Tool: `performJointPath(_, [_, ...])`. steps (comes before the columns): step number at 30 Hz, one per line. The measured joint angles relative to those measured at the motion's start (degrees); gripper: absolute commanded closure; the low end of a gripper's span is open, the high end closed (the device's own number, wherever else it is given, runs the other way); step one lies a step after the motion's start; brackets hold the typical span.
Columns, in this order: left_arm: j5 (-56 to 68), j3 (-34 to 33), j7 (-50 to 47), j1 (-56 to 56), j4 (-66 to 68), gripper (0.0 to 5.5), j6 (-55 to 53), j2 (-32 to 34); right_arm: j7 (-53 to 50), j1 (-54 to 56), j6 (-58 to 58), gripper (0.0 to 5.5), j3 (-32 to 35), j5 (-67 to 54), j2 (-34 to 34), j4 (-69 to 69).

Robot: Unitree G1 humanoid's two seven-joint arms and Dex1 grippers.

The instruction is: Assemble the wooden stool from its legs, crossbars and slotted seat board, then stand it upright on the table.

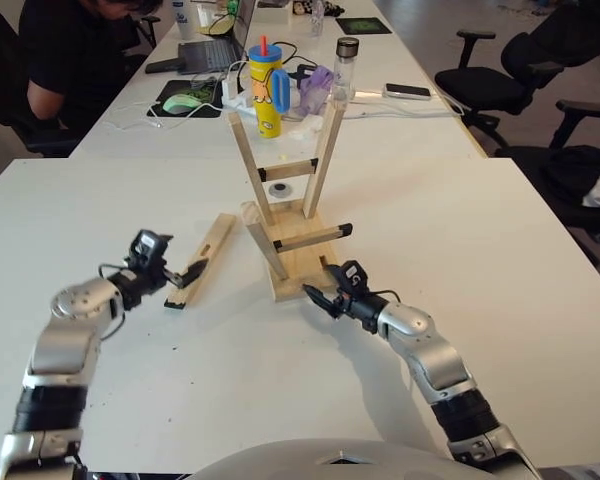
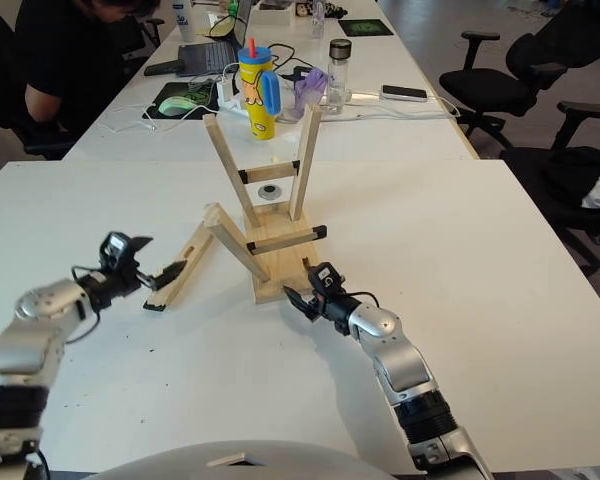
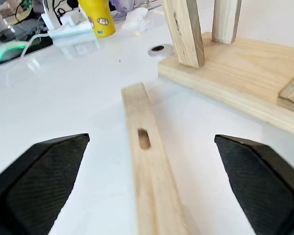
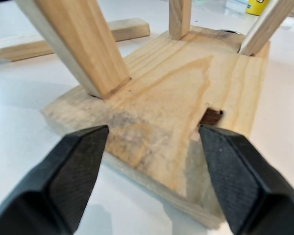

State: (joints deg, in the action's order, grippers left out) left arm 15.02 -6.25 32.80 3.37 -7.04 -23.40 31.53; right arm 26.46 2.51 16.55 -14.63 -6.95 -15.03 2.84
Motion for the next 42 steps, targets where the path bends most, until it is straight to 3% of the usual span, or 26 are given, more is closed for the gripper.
performJointPath(8, [0.53,-0.59,-9.35,0.62,-4.69,0.44,-13.57,-4.09,1.83,-3.65,0.41,2.09,5.35,-3.00,-2.61,6.70])
performJointPath(16, [-1.06,2.86,-9.48,-1.89,-3.81,1.66,-19.37,-2.27,6.12,-0.50,0.99,2.09,9.79,-4.79,-6.14,-1.80])
performJointPath(21, [-1.59,3.18,-7.84,-4.40,-0.75,2.40,-19.36,-0.46,16.39,2.33,-0.31,2.09,4.05,-4.60,-8.25,-7.19])
performJointPath(28, [-3.97,2.73,-7.98,-10.42,9.13,3.43,-14.94,0.80,18.95,3.28,-4.02,2.09,-0.60,-2.44,-6.39,-8.00])
performJointPath(35, [-4.98,-4.53,-12.51,-15.76,15.33,3.44,-3.05,0.23,18.17,4.50,-5.78,2.09,-1.72,-1.15,-4.92,-9.83])
performJointPath(42, [1.60,-11.01,-9.00,-33.09,12.14,3.44,6.35,1.99,17.98,5.22,-6.51,2.09,-4.18,-0.03,-1.93,-10.45])
